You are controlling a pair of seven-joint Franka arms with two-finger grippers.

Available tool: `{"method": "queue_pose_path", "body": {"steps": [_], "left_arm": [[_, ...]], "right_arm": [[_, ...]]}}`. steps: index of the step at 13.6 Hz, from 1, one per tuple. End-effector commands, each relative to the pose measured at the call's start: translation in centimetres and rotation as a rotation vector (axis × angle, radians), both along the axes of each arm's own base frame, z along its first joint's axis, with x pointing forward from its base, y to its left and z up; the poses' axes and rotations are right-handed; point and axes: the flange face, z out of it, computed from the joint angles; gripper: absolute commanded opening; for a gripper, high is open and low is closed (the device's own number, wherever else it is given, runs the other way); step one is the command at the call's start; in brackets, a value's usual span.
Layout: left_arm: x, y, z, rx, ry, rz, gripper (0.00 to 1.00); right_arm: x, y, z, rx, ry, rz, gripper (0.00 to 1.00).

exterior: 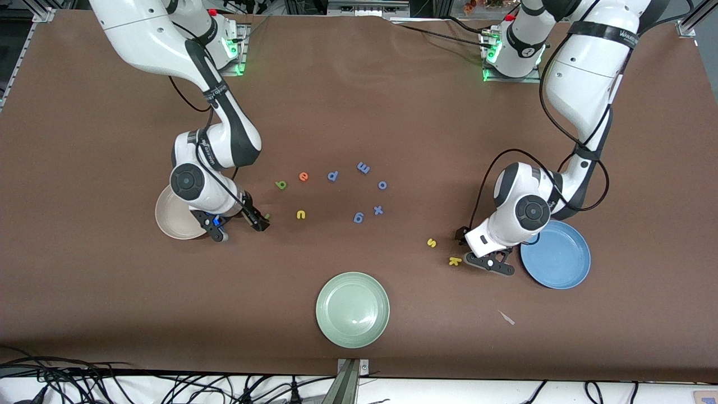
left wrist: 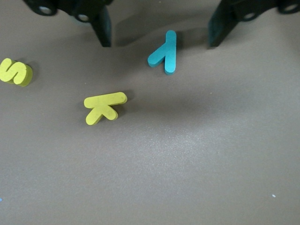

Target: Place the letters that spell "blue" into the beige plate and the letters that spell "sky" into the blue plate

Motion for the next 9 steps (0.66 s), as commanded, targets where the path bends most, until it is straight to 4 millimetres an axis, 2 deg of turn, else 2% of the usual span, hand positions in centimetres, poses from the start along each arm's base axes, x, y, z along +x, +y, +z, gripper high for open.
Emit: {"method": "queue_pose_path", "body": {"steps": [1, 4, 7, 9], "left_arm": [[0.6, 0.0, 0.2, -0.004, -0.019, -0.099, 0.59], [0.5, 0.0, -0.1, -0.004, -0.016, -0.106, 0.31], [0.6, 0.1, 0.0, -0.005, -0.018, -0.103, 0.0], [0.9, 0.5, 1.0, -0.008, -0.029, -0.095, 0.0]], "right_arm": [[-0.3, 0.9, -1.1, 0.015, -0.012, 0.009, 1.0], [-0.2, 0.8, -2.0, 0.013, -0.013, 0.034, 0.99], [-0.2, 0.7, -2.8, 0.01, -0.017, 0.038, 0.92], [-0.2, 0.6, -3.1, 0.011, -0.014, 0.057, 0.86]]}}
